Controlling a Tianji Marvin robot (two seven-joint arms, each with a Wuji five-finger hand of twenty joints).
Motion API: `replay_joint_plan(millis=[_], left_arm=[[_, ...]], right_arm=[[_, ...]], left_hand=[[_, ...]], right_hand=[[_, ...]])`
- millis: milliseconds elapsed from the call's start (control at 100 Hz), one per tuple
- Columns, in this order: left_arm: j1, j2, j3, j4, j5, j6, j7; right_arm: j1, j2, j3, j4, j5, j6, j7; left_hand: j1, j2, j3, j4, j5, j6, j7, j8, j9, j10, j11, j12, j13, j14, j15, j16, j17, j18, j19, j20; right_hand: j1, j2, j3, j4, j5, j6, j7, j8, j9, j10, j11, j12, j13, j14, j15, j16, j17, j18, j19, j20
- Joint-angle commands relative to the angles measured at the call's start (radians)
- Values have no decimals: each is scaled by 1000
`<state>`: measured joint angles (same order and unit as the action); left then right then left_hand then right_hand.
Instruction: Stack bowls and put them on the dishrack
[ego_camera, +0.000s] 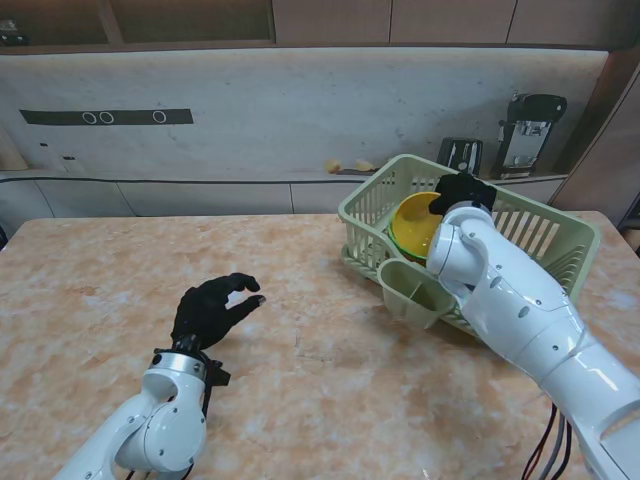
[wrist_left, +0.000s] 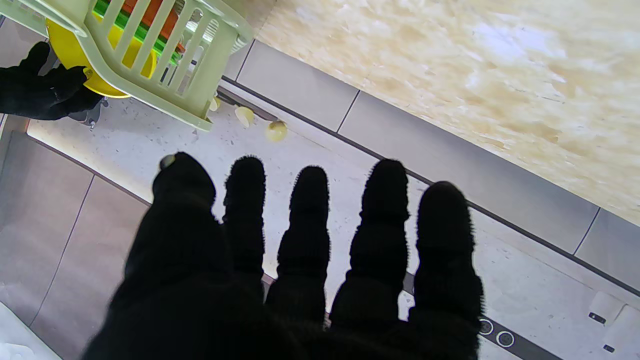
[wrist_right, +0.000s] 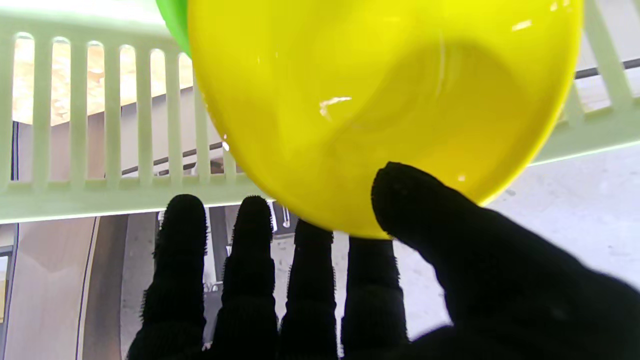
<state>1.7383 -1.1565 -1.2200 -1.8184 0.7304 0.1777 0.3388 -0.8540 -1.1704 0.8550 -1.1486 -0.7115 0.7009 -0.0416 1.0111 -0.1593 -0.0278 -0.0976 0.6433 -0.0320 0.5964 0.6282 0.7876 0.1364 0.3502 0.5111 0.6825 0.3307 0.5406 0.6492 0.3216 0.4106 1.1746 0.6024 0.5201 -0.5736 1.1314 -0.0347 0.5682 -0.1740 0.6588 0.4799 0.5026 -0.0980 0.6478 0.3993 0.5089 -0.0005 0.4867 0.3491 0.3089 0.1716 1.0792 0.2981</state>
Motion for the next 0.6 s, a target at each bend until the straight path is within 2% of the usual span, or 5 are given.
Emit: replay_joint_plan(millis=[0,390,590], left_arm=[[6,-3,0,-9,-2,-3,-12],[6,-3,0,-9,-2,-3,-12],[7,-3,-1,-9,-2,-5,-11]], right_arm=[[-3,2,-3,-7,-9,-9,19],[-13,28,3,-44,-70,-41,72],[-23,42,14,-70,-121,-63,95]], left_hand=[[28,19,-26,-2,19,-23,9,13,24,-10,-5,17,8,0,3,13,-10,-3,14,17],[27,18,-26,-3,20,-21,10,13,25,-11,-5,17,8,0,2,13,-10,-3,14,17],[27,18,-27,-3,20,-23,10,13,26,-12,-5,17,8,-1,2,13,-9,-3,14,17]], right_hand=[[-33,-1,-18,24,-1,-9,10,21,-36,14,-6,-21,-29,10,-17,-24,-24,-9,-12,15],[-141,-65,-75,11,-33,12,-42,26,-78,29,-31,-33,-67,21,-42,-36,-64,-12,-30,11],[-196,-66,-118,4,-42,18,-67,26,-99,35,-43,-38,-78,27,-53,-42,-78,-8,-38,9]])
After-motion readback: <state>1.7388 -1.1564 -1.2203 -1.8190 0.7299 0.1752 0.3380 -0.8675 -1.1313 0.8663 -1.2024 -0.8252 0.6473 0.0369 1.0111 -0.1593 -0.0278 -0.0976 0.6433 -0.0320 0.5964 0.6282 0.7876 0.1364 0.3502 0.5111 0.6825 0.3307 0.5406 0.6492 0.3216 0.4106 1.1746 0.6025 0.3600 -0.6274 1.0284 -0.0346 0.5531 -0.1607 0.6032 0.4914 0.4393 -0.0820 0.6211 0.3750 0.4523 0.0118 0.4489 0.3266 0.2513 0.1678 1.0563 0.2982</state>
